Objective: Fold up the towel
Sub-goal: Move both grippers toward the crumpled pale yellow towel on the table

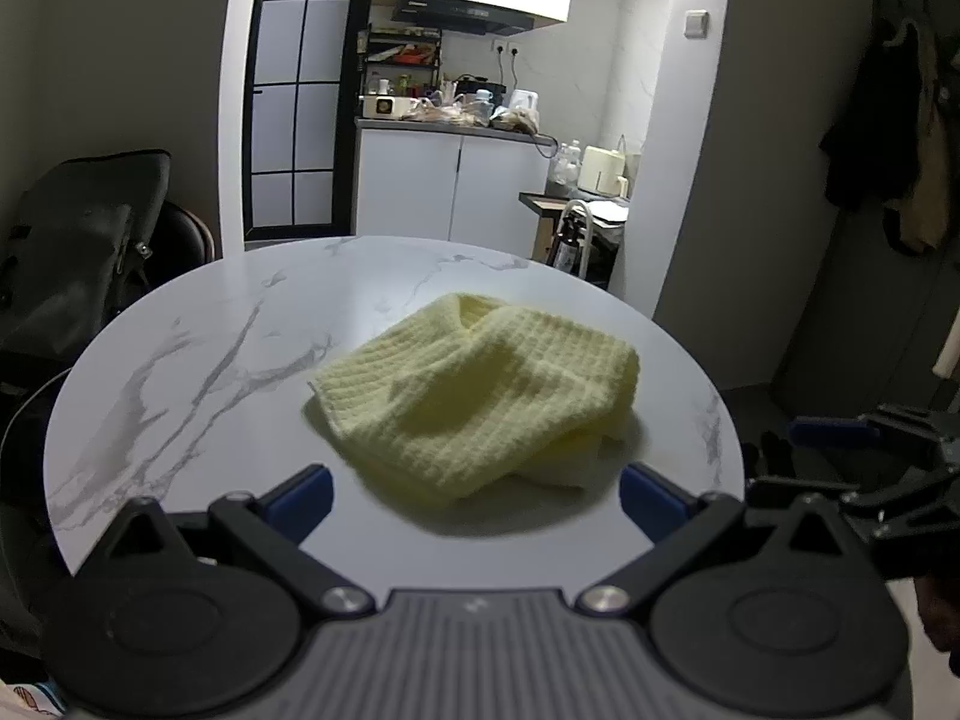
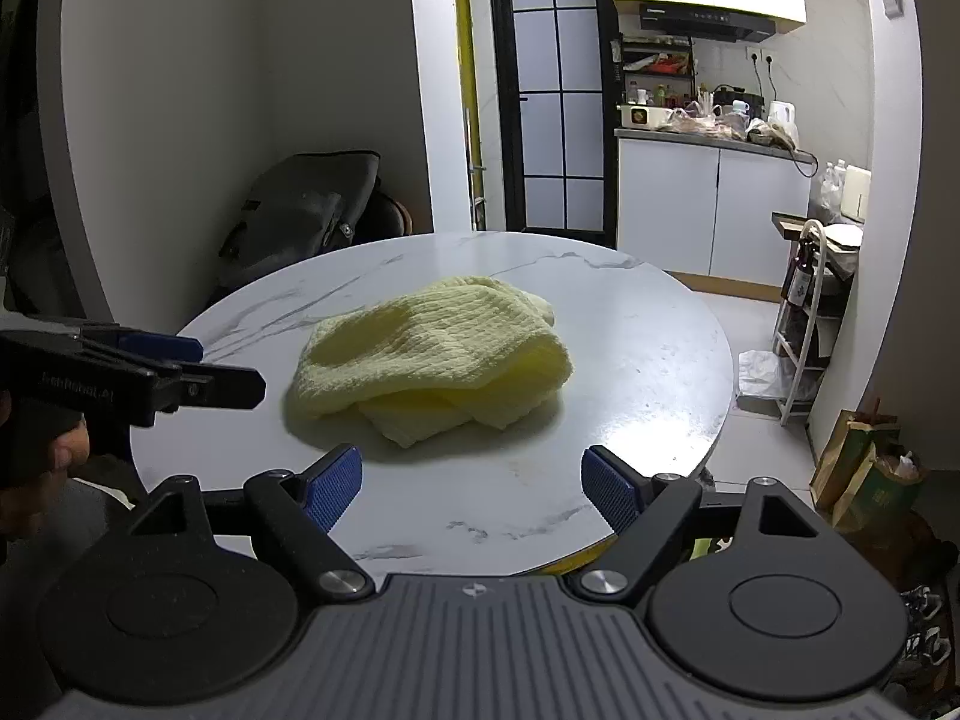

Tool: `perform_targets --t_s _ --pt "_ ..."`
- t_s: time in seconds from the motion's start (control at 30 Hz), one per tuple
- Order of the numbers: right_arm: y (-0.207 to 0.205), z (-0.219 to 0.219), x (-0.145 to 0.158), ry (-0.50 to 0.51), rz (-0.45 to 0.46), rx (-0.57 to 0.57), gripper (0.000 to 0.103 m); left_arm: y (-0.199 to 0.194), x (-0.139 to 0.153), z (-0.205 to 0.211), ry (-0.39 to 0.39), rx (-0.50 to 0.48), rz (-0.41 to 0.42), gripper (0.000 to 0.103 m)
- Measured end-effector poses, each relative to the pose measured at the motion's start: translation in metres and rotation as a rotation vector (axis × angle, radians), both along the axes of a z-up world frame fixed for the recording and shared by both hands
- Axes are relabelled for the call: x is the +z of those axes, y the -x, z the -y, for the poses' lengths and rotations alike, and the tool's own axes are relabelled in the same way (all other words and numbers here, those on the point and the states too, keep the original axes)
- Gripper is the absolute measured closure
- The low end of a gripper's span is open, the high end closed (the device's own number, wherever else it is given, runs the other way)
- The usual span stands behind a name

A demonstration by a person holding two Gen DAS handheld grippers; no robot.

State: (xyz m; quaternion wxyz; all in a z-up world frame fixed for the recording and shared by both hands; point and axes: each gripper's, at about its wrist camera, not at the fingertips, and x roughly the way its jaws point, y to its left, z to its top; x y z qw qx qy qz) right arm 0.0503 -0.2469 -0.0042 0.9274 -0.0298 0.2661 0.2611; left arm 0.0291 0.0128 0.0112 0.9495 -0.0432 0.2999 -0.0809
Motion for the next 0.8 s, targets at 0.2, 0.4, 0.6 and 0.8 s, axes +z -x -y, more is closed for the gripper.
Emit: perform_targets --t_s 0.2,0.4,0.6,0.8 --pt "-0.001 0.0 0.0 0.006 -0.005 -0.008 0.019 -0.005 0.0 -0.006 -0.002 0.005 -0.017 0.0" --pt "-0.006 -0.01 0.006 -0.015 -0.019 -0.034 0.019 -0.009 0.01 -0.007 -0.011 -0.019 -0.013 0.0" --pt "-0.013 -0.015 0.017 -0.02 -0.038 -0.033 0.019 -0.009 0.017 -0.006 -0.027 -0.031 -0.029 0.0" --pt "-0.016 -0.023 0.02 0.007 -0.025 -0.031 0.019 -0.007 0.02 -0.008 -0.029 -0.013 -0.033 0.0"
